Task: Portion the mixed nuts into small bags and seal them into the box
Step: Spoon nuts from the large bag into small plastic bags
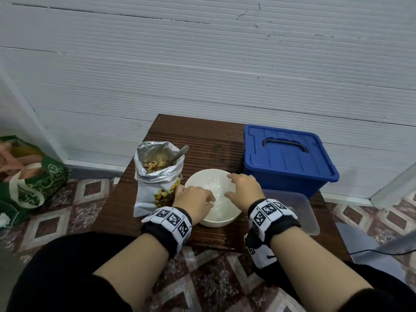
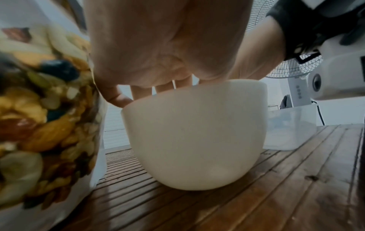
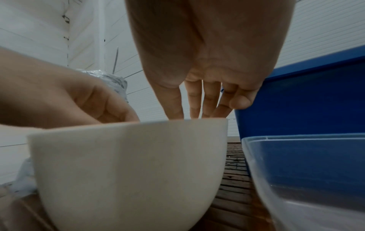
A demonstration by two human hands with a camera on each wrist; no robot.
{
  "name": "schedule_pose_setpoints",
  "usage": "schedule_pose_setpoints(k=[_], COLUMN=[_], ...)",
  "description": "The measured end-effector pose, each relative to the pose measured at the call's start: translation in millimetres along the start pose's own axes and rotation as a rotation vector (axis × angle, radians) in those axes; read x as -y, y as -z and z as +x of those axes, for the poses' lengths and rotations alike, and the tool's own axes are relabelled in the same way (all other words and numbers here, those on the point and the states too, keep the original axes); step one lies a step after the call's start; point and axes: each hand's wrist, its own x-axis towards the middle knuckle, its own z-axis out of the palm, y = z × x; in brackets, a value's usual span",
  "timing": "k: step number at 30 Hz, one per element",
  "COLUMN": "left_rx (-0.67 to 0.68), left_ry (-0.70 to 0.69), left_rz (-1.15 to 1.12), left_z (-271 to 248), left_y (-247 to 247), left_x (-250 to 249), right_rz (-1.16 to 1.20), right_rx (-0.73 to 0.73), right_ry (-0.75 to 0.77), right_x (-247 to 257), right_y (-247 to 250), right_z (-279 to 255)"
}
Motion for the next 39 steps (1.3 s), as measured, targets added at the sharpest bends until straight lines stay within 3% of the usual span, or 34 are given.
schedule_pose_setpoints(k=[4,13,17,20,23,28,36,39], left_rx=[-0.054,-0.024,-0.149,-0.204,-0.302,-0.482,-0.389,-0.329], left_ry=[0.016,0.01,0.111,0.103,0.081,0.192,0.274,0.169], left_rz=[-0.082,-0.158,-0.46,-0.648,-0.729,-0.882,-0.906,-0.809], left_z=[2.5,1.2,5.1,6.9,10.5,11.2,14.3,10.8], left_y=[-1.1,-1.7,0.9,7.0,13.4,21.5,20.7,21.9], left_x=[1.4,2.1,3.9,-0.9,-7.1,-13.4,-14.5,-15.3], right_rz=[0.105,0.392,0.539,0.614,0.632,0.704,0.812,0.816], right_rx=[-0.044,-0.15,-0.197,-0.157,-0.096,0.003,-0.078,-0.102], right_ry=[-0.044,-0.133,-0.104,-0.026,0.04,0.027,-0.041,-0.027], right_x=[-1.5,4.8,2.0,2.7,4.6,-0.4,-10.1,-11.7], right_y=[-4.6,-9.3,4.2,17.5,25.8,28.7,25.0,26.3], right_z=[6.4,11.9,7.6,3.2,-0.3,-6.8,-7.3,-7.6])
